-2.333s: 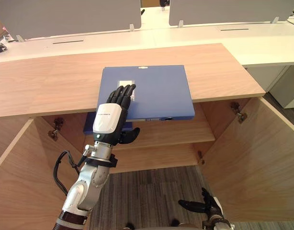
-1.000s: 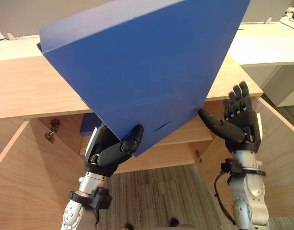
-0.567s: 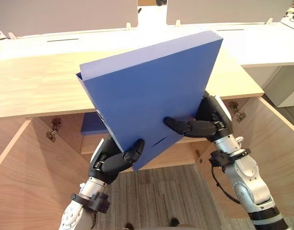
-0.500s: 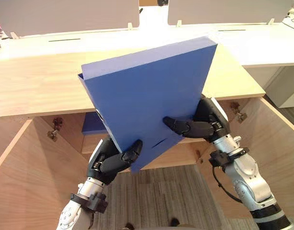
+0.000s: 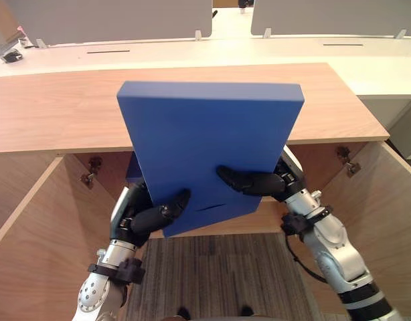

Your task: Walk over to the cabinet, pick up the folder, carry it to the office cabinet, place the folder inside the office cabinet, then close the office cabinet door

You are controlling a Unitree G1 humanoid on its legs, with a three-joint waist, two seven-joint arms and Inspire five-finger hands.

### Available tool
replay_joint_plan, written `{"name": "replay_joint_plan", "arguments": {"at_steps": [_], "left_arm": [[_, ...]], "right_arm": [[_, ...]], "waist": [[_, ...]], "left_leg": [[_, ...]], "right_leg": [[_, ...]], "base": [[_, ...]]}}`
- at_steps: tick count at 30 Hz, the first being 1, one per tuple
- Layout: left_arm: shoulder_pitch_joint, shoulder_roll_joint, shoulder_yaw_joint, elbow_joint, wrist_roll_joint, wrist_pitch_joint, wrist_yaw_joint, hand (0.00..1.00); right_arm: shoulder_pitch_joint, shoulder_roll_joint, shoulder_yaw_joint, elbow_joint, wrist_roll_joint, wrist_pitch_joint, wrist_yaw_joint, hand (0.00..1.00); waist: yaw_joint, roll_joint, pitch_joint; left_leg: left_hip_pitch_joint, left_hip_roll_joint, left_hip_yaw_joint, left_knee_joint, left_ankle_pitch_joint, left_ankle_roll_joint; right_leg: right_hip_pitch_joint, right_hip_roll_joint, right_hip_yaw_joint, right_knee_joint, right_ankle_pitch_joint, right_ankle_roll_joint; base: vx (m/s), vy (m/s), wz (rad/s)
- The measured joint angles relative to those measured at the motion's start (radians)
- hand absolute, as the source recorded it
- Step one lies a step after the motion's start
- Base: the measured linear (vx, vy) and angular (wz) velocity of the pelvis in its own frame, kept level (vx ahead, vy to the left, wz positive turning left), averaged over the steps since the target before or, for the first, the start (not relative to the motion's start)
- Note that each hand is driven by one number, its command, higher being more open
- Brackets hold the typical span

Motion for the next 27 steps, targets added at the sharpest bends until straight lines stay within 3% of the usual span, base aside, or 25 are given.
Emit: {"name": "replay_joint_plan", "arguments": {"at_steps": [1, 4, 8, 11, 17, 22, 25, 27], "left_arm": [[-0.003, -0.05, 0.067, 0.004, 0.021, -0.016, 0.022, 1.0], [-0.029, -0.097, 0.169, 0.079, 0.046, -0.055, 0.053, 1.0], [-0.04, -0.138, 0.308, 0.253, 0.049, -0.056, 0.168, 1.0], [-0.032, -0.143, 0.348, 0.361, 0.065, -0.052, 0.196, 1.0], [-0.048, -0.142, 0.34, 0.708, 0.157, -0.031, 0.194, 1.0], [-0.075, -0.129, 0.277, 1.108, 0.299, 0.034, 0.168, 1.0], [-0.12, -0.129, 0.274, 1.236, 0.332, 0.046, 0.168, 1.0], [-0.179, -0.127, 0.272, 1.291, 0.343, 0.047, 0.17, 1.0]], "right_arm": [[0.0, 0.037, -0.006, -0.018, -0.029, 0.0, -0.011, 0.0], [0.002, 0.079, -0.041, -0.023, -0.085, 0.0, -0.037, 0.0], [0.01, 0.103, -0.078, -0.023, -0.092, -0.001, -0.044, 0.0], [0.032, 0.104, -0.089, -0.023, -0.105, -0.002, -0.053, 0.0], [0.042, 0.094, -0.008, 0.047, -0.173, -0.002, -0.049, 0.0], [0.028, 0.015, 0.173, 0.179, -0.34, -0.002, -0.045, 0.0], [-0.039, -0.009, 0.256, 0.277, -0.459, -0.003, -0.055, 0.0], [-0.141, -0.018, 0.308, 0.374, -0.521, -0.002, -0.07, 0.0]], "waist": [[0.0, 0.001, 0.0], [0.002, 0.006, -0.001], [0.003, 0.01, -0.002], [0.004, 0.012, -0.003], [0.0, 0.027, -0.013], [0.002, 0.022, -0.01], [0.011, 0.028, 0.057], [0.021, 0.046, 0.127]], "left_leg": [[-0.003, 0.0, -0.008, 0.0, 0.002, 0.0], [-0.007, -0.003, -0.031, -0.007, 0.01, 0.002], [0.001, -0.005, -0.035, -0.03, 0.022, 0.003], [0.001, -0.007, -0.041, -0.037, 0.024, 0.002], [0.001, -0.013, -0.044, -0.049, 0.027, 0.004], [-0.044, -0.014, -0.048, -0.007, 0.015, 0.004], [-0.144, 0.015, -0.054, 0.165, -0.056, 0.0], [-0.269, 0.058, -0.059, 0.315, -0.103, 0.0]], "right_leg": [[0.001, 0.0, -0.009, 0.0, 0.0, 0.0], [0.004, -0.002, -0.023, 0.001, 0.0, 0.0], [0.004, -0.002, -0.027, 0.001, 0.0, 0.0], [0.004, -0.004, -0.034, 0.001, 0.0, 0.0], [0.001, -0.006, -0.039, 0.0, 0.0, 0.0], [-0.014, -0.011, -0.038, -0.022, 0.0, 0.0], [-0.058, -0.004, -0.036, 0.024, -0.005, -0.008], [-0.163, 0.012, -0.03, 0.122, -0.026, -0.026]], "base": [[-0.03, -0.017, 0.19], [-0.02, -0.015, 0.22], [-0.01, -0.004, 0.03], [-0.01, -0.01, 0.06], [0.0, -0.002, 0.02], [-0.01, -0.012, 0.02], [-0.09, -0.039, 0.0], [-0.21, -0.034, -0.12]]}}
